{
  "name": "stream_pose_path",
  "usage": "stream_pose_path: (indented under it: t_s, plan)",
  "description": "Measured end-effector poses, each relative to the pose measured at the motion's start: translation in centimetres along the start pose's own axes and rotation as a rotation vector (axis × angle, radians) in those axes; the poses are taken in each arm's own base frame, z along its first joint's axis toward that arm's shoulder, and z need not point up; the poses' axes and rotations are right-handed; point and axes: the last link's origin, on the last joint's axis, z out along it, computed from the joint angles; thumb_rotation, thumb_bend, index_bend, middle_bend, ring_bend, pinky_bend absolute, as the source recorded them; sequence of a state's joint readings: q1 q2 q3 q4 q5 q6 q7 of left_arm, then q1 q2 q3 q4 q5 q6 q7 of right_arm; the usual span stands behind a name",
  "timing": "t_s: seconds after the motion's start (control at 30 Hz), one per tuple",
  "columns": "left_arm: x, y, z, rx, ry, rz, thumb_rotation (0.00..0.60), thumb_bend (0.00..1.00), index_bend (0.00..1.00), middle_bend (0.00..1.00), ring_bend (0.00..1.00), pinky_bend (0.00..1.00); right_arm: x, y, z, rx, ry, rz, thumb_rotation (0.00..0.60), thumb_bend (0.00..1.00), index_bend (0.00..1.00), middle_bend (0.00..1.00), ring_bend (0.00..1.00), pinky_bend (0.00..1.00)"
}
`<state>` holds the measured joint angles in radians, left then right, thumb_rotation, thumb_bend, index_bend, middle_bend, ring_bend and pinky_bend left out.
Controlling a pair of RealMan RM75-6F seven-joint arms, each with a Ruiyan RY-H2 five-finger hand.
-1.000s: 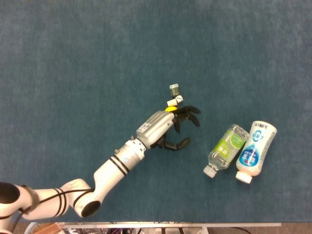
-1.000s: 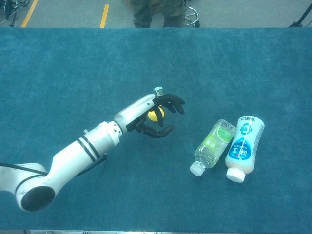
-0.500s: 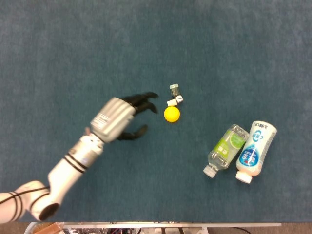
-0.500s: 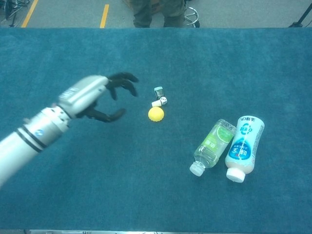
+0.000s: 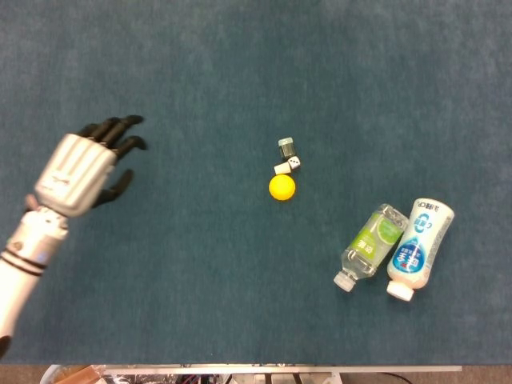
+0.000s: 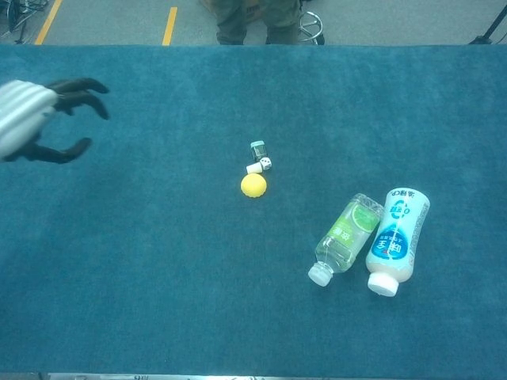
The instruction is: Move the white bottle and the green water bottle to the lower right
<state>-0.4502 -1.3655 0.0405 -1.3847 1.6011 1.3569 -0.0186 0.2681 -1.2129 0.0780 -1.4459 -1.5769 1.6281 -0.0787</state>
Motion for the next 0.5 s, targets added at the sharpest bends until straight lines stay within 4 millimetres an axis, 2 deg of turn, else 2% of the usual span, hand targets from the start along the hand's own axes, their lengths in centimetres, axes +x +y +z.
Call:
stream_pose_path:
  t_s: [0.2,0.5]
  plan:
    - [1.8,-2.3,-3.3,0.091,-0.007,0.052,0.6,0.4,0.34,0.17,0.19,0.28,0.1,0.1,-2.4,-0.058,-0.079,-0.009,0.6,0.0,0.41,0.36,0.27,0.42]
    - [2.9,-4.5,-5.3,0.193,0.039,-0.028,0.6,0.4,0.34,0.17,0.18,0.27,0.3,0.6,-5.4,-0.18,-0.185,-0.013,0.6,0.0,0.41,0.36,0.28,0.41]
